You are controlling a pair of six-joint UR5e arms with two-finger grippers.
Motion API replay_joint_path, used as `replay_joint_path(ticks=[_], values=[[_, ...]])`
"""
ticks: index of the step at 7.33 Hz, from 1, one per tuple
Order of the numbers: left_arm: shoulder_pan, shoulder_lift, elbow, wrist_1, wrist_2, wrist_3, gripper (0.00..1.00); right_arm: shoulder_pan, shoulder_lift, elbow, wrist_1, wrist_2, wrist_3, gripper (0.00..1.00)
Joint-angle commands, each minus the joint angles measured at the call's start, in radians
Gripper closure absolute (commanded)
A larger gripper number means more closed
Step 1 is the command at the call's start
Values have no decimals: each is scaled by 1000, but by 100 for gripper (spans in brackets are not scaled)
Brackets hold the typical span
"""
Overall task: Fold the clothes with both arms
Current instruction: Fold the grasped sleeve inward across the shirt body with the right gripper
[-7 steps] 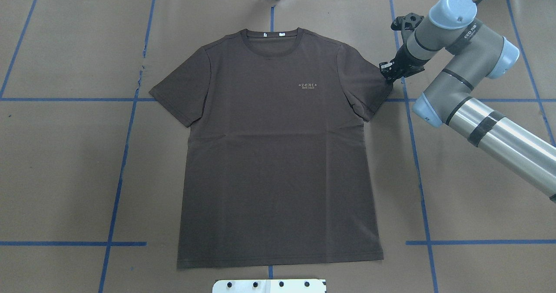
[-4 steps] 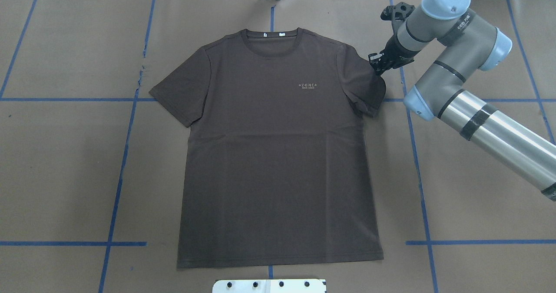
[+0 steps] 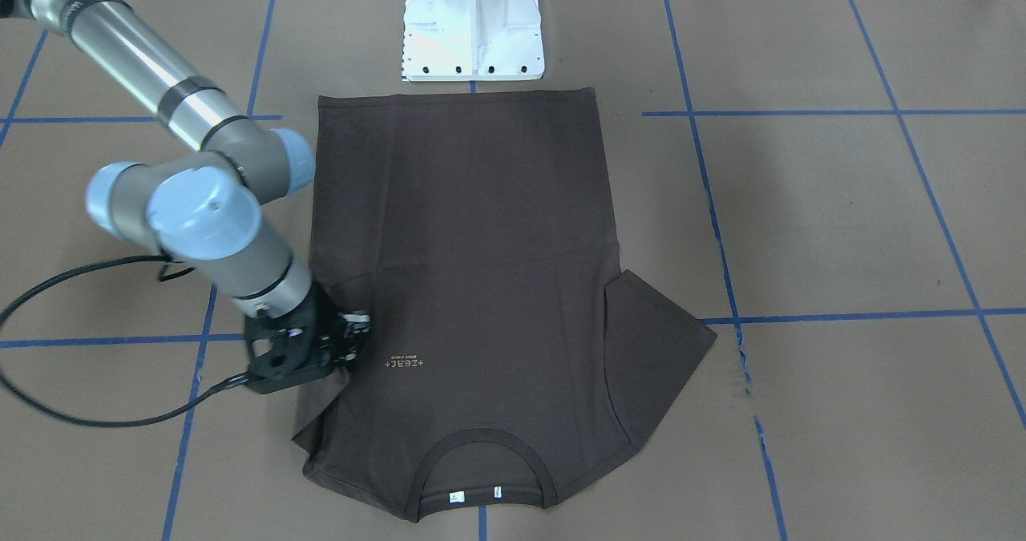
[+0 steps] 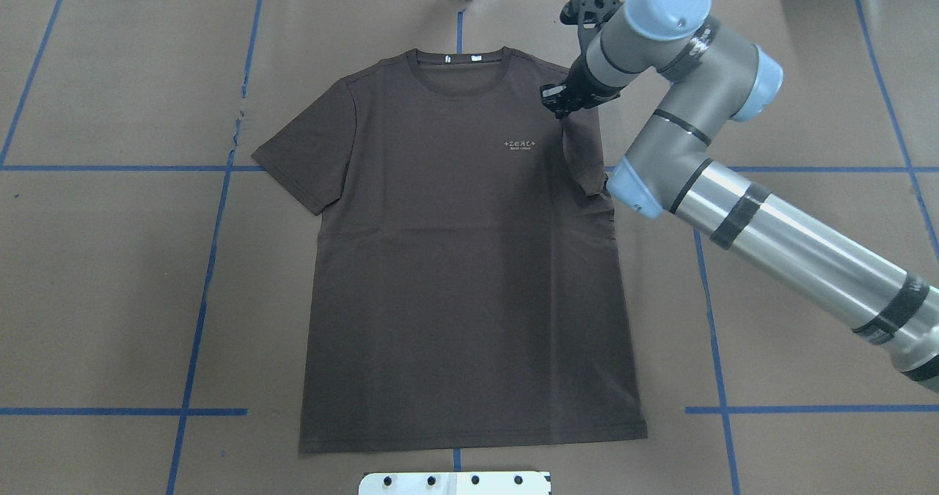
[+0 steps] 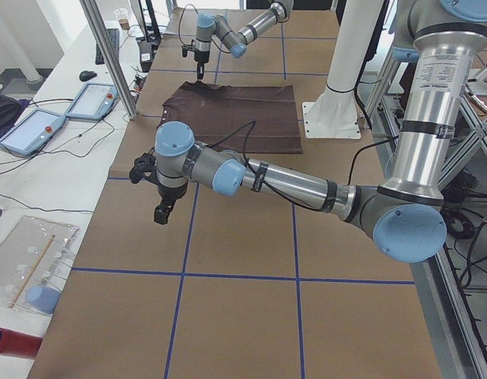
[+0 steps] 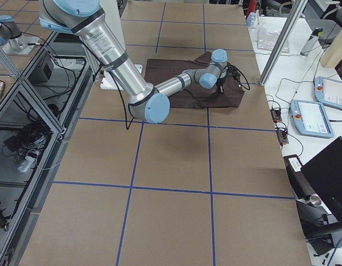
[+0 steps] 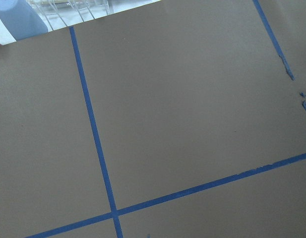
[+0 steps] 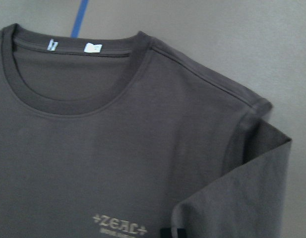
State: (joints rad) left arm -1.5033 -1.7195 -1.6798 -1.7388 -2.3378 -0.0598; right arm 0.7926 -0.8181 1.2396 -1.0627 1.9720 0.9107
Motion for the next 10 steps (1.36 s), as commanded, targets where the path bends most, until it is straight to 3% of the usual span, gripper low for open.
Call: replay_joint_path(ticks=[1,2,5,6,8,10], values=[[0,-2,0,-1,0,-2,0,-99,47,4,-2,-171,72,100],[0,-2,-1,-1,0,-2,0,-101,44,0,-2,-174,71,1],[2,-11,-1,-10,3,0,0,-96,51,-2,-8,-167,101,0],[27,-20,0,-37,8,-2,0,-76,54,-2,-26,-119,120,0],[186,-34,-4,-234,46,-422,0,34,44,24,-210,118,102,0],[386,-38,-14,-367,202,-790,0,123,-30,136,-412,250,-41,0]])
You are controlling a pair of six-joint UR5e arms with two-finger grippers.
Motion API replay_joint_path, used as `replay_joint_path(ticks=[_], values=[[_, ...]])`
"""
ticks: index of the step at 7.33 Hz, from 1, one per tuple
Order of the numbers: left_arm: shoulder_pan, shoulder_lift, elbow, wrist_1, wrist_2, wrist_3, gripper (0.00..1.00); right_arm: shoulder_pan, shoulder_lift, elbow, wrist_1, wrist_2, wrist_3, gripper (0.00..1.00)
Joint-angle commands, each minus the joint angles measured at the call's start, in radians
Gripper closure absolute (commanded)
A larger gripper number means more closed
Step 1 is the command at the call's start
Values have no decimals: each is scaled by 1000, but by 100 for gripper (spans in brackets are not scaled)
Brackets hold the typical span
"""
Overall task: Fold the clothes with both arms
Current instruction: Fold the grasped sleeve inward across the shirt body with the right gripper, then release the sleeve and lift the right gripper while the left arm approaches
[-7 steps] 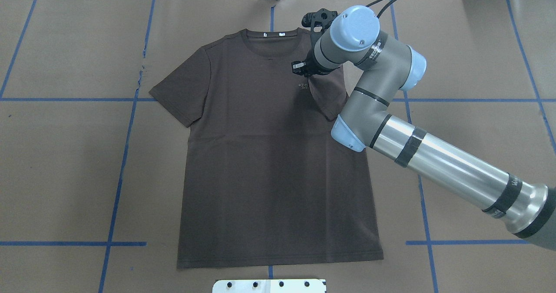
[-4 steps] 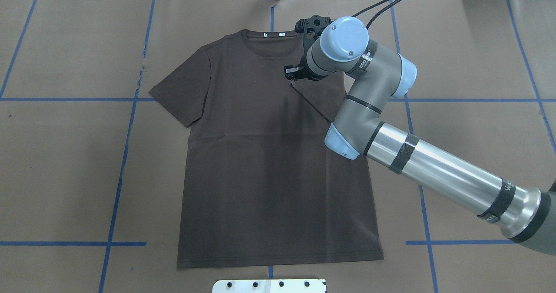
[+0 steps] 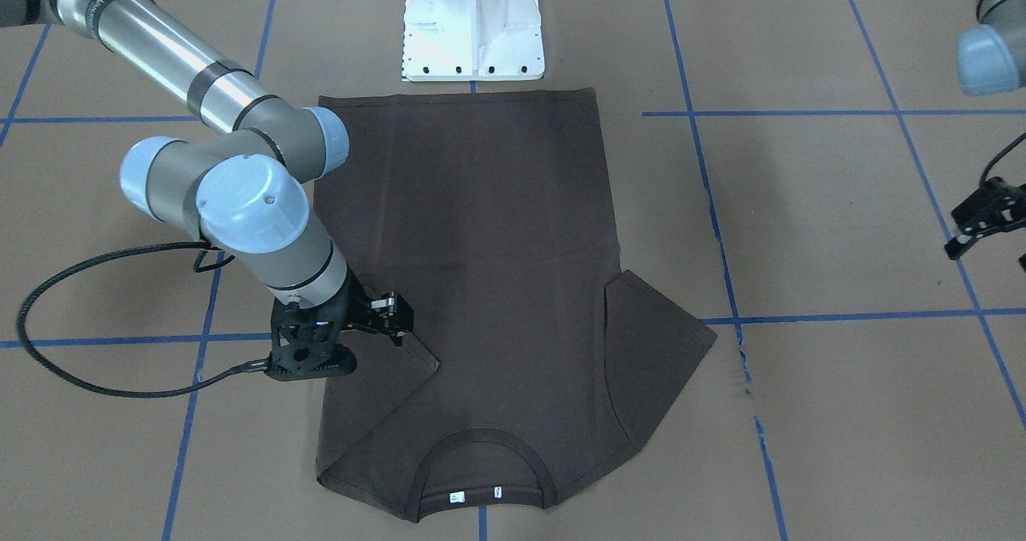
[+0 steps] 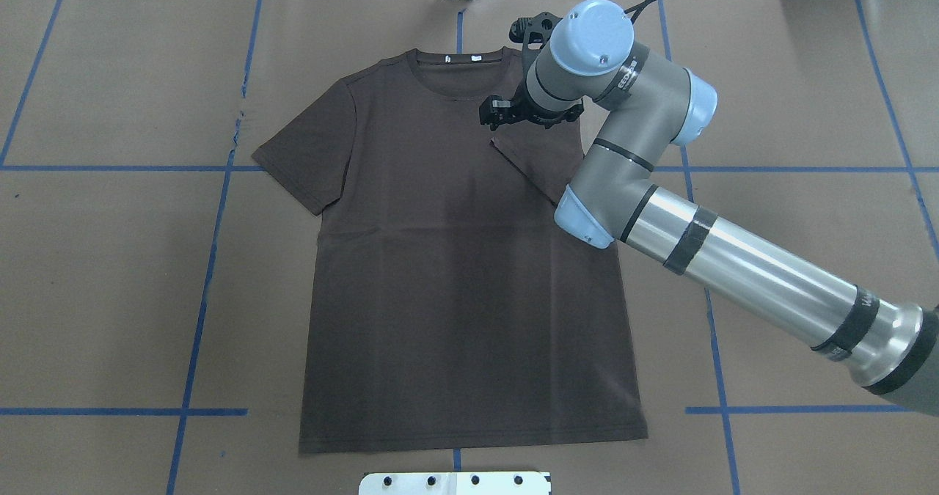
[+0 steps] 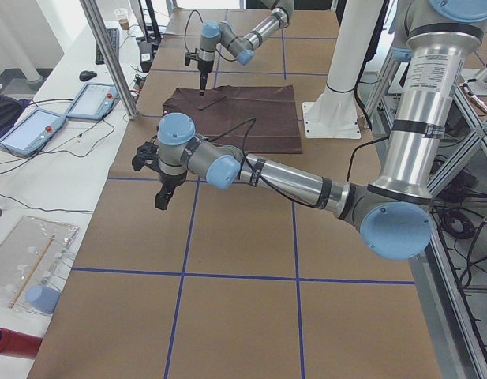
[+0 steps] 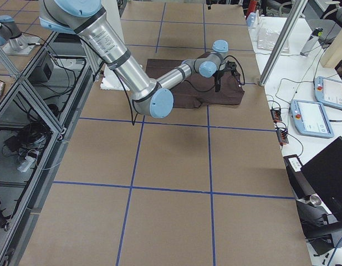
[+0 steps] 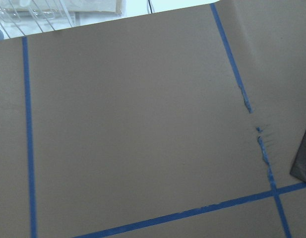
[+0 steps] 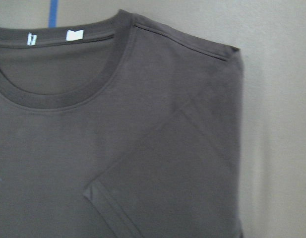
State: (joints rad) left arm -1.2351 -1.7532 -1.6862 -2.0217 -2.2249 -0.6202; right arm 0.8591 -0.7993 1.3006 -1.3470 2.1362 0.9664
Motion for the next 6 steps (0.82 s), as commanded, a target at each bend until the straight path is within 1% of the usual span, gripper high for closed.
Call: replay_joint_path(ticks=[1,2,3,4,5,6], values=[[213,-27,-10,-104,184,-372,0,75,-119,156,-180,73,-308,0],[300,-64,6,-103,259,-465,0,78,-130,163,-181,68,-475,0],[365,-107,29,-103,312,-539,0,69,-132,160,-175,59,-480,0],[422,-186,115,-104,377,-588,0,75,-164,169,-150,48,-476,0],[428,-218,167,-110,414,-590,0,75,-214,167,-55,47,-462,0],[428,-222,204,-139,416,-590,0,70,-254,169,56,47,-401,0]])
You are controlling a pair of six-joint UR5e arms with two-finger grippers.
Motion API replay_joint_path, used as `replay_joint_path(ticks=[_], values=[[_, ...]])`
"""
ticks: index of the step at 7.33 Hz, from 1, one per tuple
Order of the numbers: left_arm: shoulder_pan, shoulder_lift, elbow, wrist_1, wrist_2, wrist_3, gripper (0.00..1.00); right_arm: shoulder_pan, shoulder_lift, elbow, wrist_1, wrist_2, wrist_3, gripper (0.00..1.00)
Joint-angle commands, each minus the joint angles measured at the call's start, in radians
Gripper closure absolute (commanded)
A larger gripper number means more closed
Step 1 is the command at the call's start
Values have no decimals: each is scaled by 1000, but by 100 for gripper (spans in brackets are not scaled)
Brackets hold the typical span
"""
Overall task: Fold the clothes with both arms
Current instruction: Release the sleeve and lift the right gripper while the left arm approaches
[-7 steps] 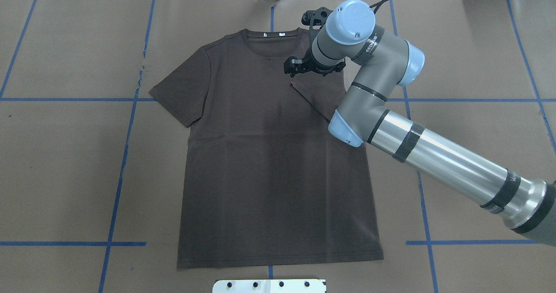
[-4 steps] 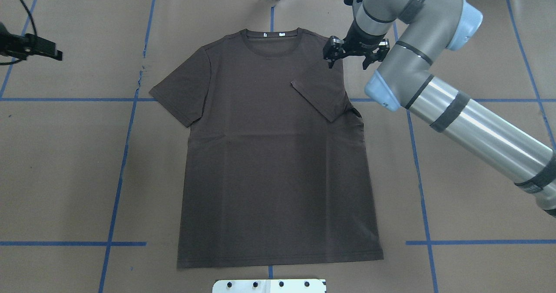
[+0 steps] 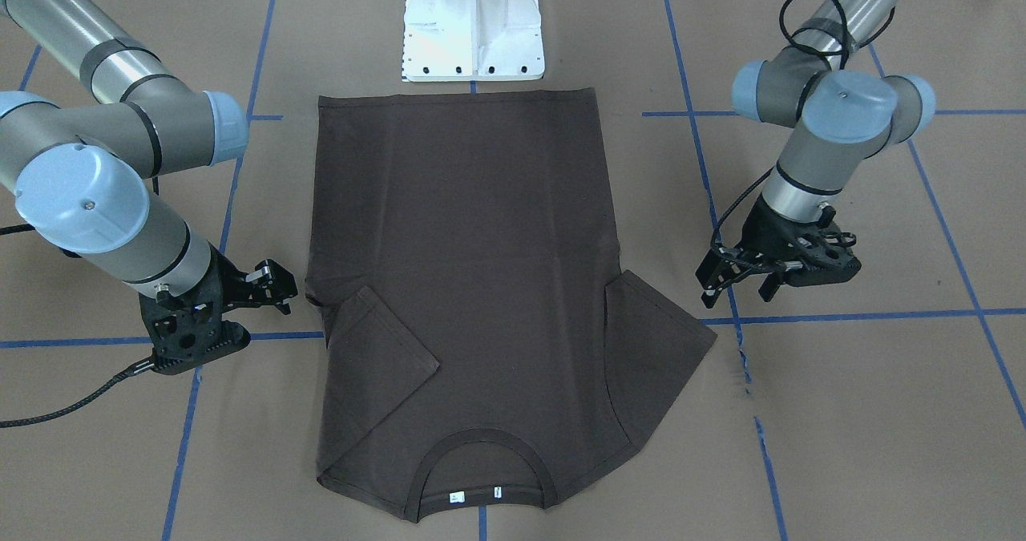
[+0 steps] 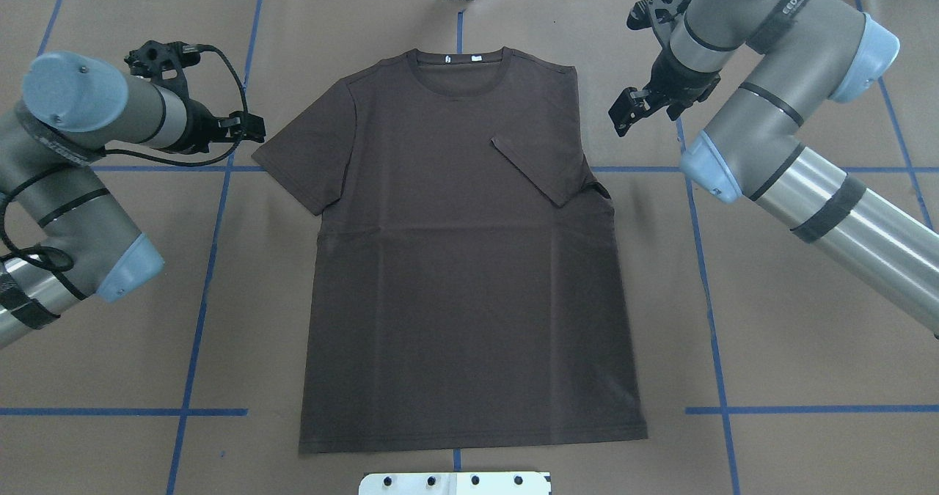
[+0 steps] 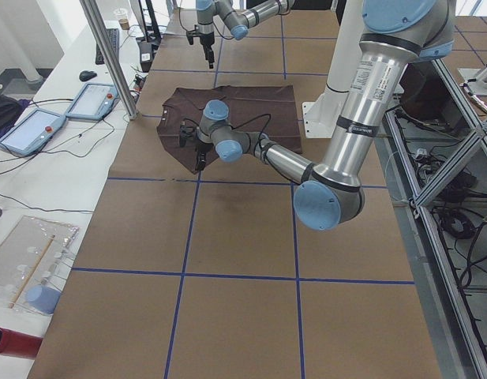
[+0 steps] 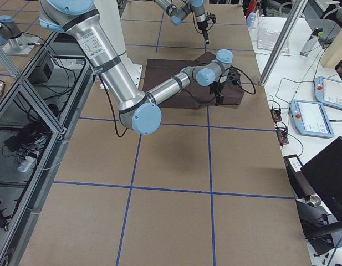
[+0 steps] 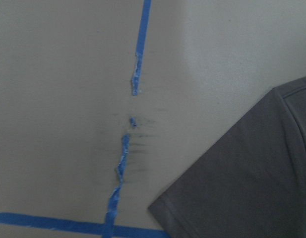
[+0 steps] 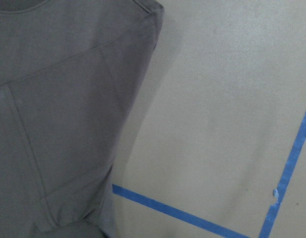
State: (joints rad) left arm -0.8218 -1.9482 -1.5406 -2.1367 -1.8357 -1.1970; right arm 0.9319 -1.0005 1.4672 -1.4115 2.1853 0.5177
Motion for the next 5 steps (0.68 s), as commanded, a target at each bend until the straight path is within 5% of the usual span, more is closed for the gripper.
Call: replay_joint_path(ticks=[1,5], values=[[16,-32,85,-47,27,-15,0,-27,-46,2,143,-2,105,0],[36,-81,181,-81,84,-16,1,-36,-40,2,137,7,150,0]])
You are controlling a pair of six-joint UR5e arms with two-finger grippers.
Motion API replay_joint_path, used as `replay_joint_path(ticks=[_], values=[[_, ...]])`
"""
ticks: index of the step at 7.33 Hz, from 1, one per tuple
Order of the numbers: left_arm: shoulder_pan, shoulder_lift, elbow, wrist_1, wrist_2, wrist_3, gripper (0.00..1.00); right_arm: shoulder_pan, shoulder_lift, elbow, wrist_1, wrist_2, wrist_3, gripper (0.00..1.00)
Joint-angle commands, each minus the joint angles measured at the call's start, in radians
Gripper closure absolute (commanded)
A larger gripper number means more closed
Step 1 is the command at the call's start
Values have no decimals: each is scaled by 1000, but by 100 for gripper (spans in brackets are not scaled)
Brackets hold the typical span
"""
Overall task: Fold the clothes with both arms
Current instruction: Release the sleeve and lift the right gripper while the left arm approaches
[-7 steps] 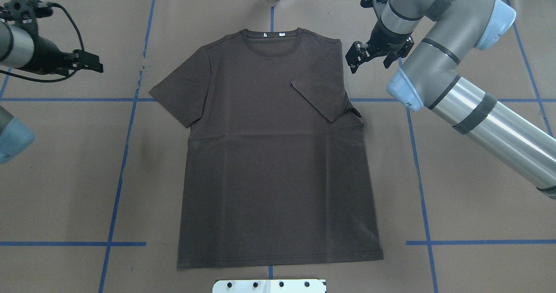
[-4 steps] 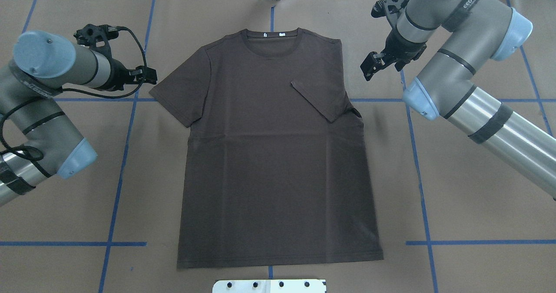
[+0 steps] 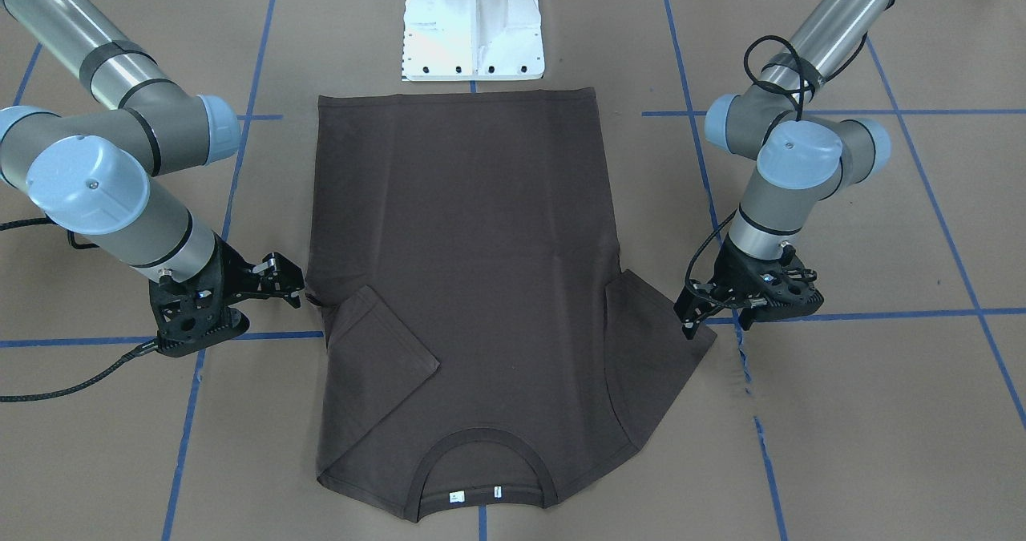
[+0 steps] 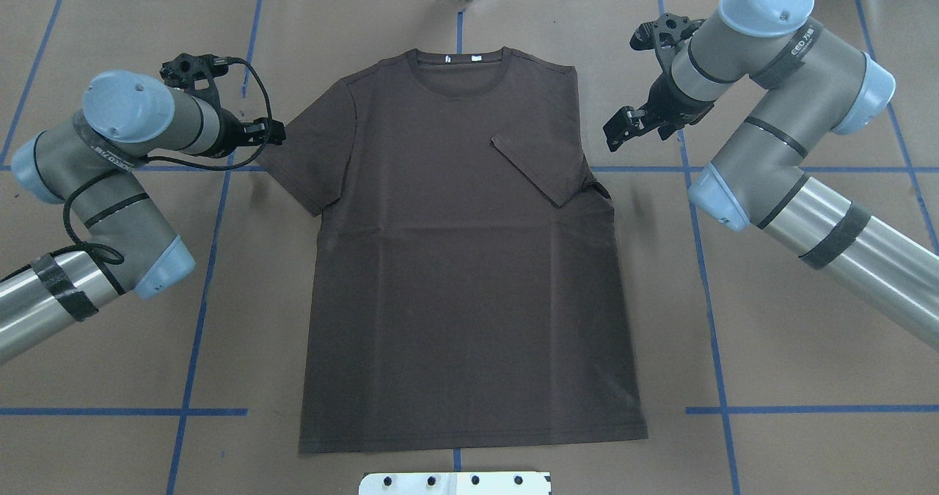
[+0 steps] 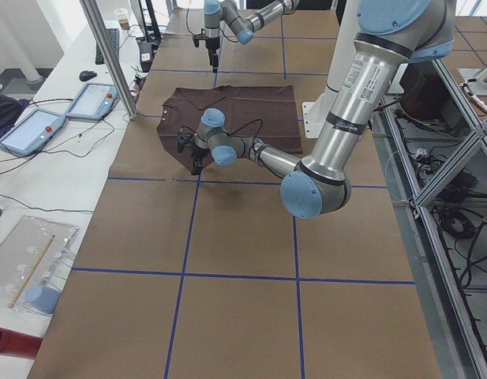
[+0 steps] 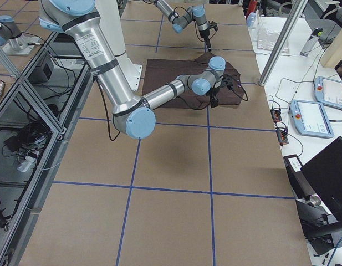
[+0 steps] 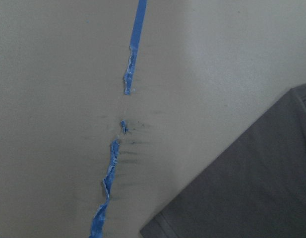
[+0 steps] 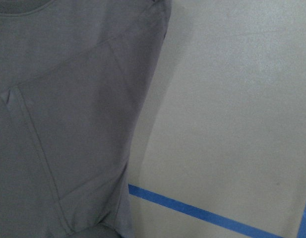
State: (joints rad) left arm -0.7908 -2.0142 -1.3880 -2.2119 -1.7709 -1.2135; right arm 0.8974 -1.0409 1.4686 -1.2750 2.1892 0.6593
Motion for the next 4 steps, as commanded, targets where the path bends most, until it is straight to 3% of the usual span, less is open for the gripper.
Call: replay_joint_path(ticks=[1,4], values=[[10,-14,33,-6,24,0,1,0,8,2,-27,1,8,0],[24,-27,61,-6,47,0,5,6,44,7,-98,1,8,0]])
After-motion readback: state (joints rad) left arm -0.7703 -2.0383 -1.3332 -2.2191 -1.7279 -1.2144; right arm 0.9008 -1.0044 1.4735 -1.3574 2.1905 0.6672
